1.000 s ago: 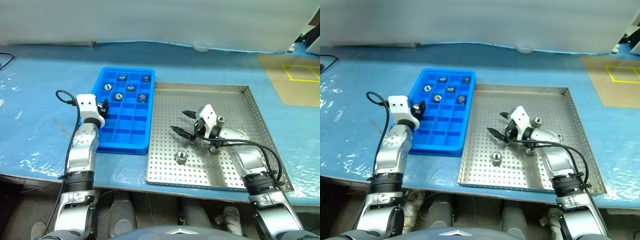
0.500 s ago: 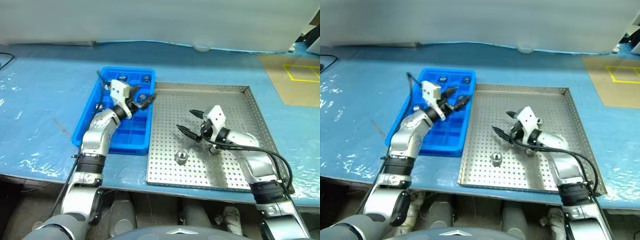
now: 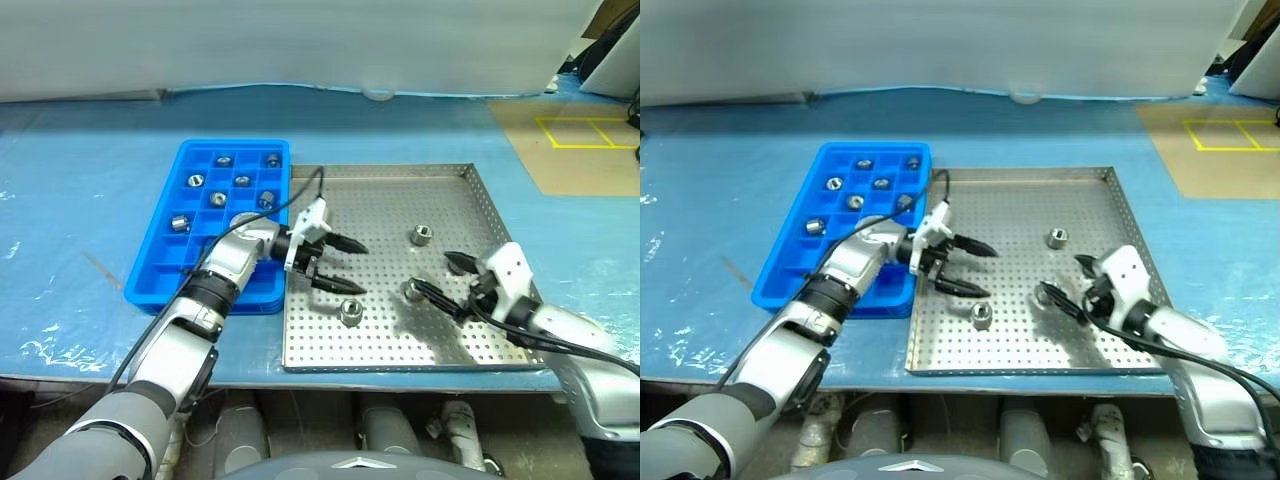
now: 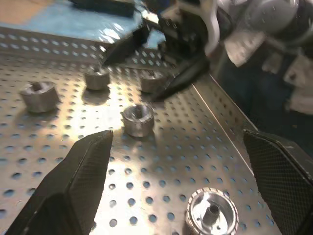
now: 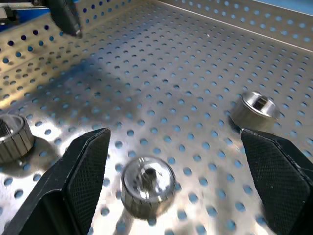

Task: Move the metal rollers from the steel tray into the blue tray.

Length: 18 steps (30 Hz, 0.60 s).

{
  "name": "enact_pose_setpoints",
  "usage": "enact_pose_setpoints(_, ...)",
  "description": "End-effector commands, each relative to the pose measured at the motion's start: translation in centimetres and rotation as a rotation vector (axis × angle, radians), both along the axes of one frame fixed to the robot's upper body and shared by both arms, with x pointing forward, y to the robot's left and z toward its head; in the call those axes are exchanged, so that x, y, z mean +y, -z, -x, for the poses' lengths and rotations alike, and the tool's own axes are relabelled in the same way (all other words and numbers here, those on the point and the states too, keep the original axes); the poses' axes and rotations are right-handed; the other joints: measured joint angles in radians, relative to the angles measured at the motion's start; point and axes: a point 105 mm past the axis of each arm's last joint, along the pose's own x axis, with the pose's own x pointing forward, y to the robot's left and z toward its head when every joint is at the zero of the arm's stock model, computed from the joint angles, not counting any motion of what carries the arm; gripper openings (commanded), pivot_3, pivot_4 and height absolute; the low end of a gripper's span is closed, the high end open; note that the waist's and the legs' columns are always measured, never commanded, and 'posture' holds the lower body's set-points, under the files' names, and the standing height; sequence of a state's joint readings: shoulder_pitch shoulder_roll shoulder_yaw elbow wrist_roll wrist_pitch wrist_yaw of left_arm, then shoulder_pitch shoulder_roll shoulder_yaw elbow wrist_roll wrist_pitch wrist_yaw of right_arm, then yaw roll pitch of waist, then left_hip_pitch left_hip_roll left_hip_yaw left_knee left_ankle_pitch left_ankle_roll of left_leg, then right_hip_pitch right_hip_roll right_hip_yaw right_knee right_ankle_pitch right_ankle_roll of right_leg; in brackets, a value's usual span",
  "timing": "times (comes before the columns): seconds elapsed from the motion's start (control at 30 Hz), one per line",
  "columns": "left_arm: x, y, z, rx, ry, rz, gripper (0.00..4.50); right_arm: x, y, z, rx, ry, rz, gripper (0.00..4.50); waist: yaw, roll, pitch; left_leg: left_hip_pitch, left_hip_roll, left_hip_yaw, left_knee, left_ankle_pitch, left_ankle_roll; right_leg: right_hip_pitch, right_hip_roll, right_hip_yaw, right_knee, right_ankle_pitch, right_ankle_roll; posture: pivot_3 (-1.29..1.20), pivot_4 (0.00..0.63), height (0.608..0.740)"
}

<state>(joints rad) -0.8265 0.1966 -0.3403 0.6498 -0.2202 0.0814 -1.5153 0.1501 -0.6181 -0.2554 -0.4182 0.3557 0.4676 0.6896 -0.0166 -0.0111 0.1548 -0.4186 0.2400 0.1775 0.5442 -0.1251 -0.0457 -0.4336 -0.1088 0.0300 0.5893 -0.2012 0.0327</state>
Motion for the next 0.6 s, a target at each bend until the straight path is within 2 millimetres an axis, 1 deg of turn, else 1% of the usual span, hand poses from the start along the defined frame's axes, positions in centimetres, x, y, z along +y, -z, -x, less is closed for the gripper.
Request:
enact_pose_setpoints(0.03, -1.1, 1.6, 1.4, -0.051, 0.159, -0.122, 4.46, -1.7, -1.4, 0.7, -0.070, 0.105, 0.032, 4.50, -0.005, 0.000, 0.000, 0.000, 0.000, 0.000, 0.000, 0.000, 0.001, 0.000, 0.000, 0.000, -0.001, 0.000, 0.000, -0.57, 0.150, 0.740)
enact_pose_setpoints(0.07, -1.3, 2.3, 1.8, -0.062, 0.197, -0.166, 4.46, -1.9, -1.4, 1.0, -0.071, 0.124, 0.031, 4.50, -0.010, 0.000, 0.000, 0.000, 0.000, 0.000, 0.000, -0.001, 0.001, 0.000, -0.001, 0.000, -0.001, 0.000, 0.000, -0.58, 0.150, 0.740)
enact_pose_setpoints(0.17, -1.5, 4.0, 2.7, -0.102, 0.282, -0.259, 4.46, -1.3, -1.4, 1.7, -0.073, 0.137, 0.012, 4.50, -0.026, 0.001, -0.001, 0.000, 0.000, 0.000, 0.000, -0.001, 0.001, 0.000, 0.000, 0.000, -0.001, 0.000, 0.000, -0.61, 0.150, 0.740)
enact_pose_setpoints(0.23, -1.6, 5.4, 3.1, -0.162, 0.340, -0.329, 4.09, -1.3, -1.4, 2.2, -0.074, 0.153, 0.016, 4.50, -0.035, 0.001, -0.001, 0.000, 0.000, 0.000, 0.000, -0.001, 0.001, -0.001, 0.000, 0.000, -0.001, 0.000, 0.000, -0.63, 0.150, 0.740)
enact_pose_setpoints(0.27, -1.7, 5.8, 3.0, -0.197, 0.352, -0.347, 3.92, -1.3, -1.6, 2.4, -0.079, 0.166, 0.021, 4.50, -0.043, 0.001, -0.001, -0.001, 0.000, 0.000, 0.001, -0.001, 0.001, 0.000, 0.000, 0.000, -0.001, 0.000, 0.000, -0.65, 0.150, 0.740)
enact_pose_setpoints(0.3, -2.2, 5.9, 2.9, -0.219, 0.344, -0.339, 3.63, -1.5, -1.8, 2.6, -0.082, 0.179, 0.023, 4.50, -0.046, 0.001, -0.001, -0.001, 0.000, 0.000, 0.001, -0.001, 0.001, 0.000, 0.000, 0.000, -0.001, 0.000, 0.000, -0.66, 0.150, 0.740)
enact_pose_setpoints(0.37, -3.1, 5.6, 2.6, -0.258, 0.329, -0.315, 3.00, -1.7, -2.1, 3.1, -0.088, 0.199, 0.025, 4.50, -0.052, 0.003, -0.002, -0.001, -0.001, 0.000, 0.002, -0.002, 0.003, 0.001, -0.001, 0.000, -0.001, -0.001, 0.002, -0.68, 0.150, 0.740)
enact_pose_setpoints(0.4, -3.5, 5.4, 2.3, -0.278, 0.316, -0.305, 2.60, -1.8, -2.2, 3.3, -0.089, 0.207, 0.026, 4.50, -0.054, 0.003, -0.003, -0.001, -0.001, 0.000, 0.004, -0.003, 0.004, 0.002, -0.002, 0.000, -0.002, -0.004, 0.007, -0.68, 0.150, 0.740)
enact_pose_setpoints(0.43, -3.9, 5.2, 2.1, -0.294, 0.303, -0.293, 2.36, -1.8, -2.2, 3.5, -0.087, 0.214, 0.029, 4.50, -0.057, 0.003, -0.003, -0.001, -0.002, 0.000, 0.004, -0.003, 0.004, 0.003, -0.002, 0.000, -0.002, -0.005, 0.008, -0.69, 0.150, 0.740)
enact_pose_setpoints(0.47, -4.4, 4.9, 2.0, -0.296, 0.283, -0.264, 1.92, -1.9, -2.2, 3.8, -0.082, 0.218, 0.032, 4.50, -0.060, 0.002, -0.003, -0.001, -0.002, 0.000, 0.006, -0.003, 0.005, 0.003, -0.002, 0.000, -0.002, -0.005, 0.008, -0.70, 0.150, 0.740)
enact_pose_setpoints(0.5, -5.2, 4.1, 1.8, -0.265, 0.243, -0.207, 1.74, -1.9, -2.1, 4.1, -0.077, 0.221, 0.034, 4.50, -0.061, 0.003, -0.003, -0.001, -0.002, 0.000, 0.006, -0.004, 0.005, 0.003, -0.002, 0.000, -0.002, -0.005, 0.008, -0.70, 0.150, 0.740)
enact_pose_setpoints(0.6, -6.8, 1.3, 1.3, -0.122, 0.138, -0.018, 1.74, -1.6, -2.2, 4.6, -0.069, 0.221, 0.032, 4.50, -0.070, 0.003, -0.003, -0.002, -0.002, 0.000, 0.006, -0.004, 0.005, 0.003, -0.002, 0.000, -0.002, -0.005, 0.009, -0.69, 0.150, 0.740)
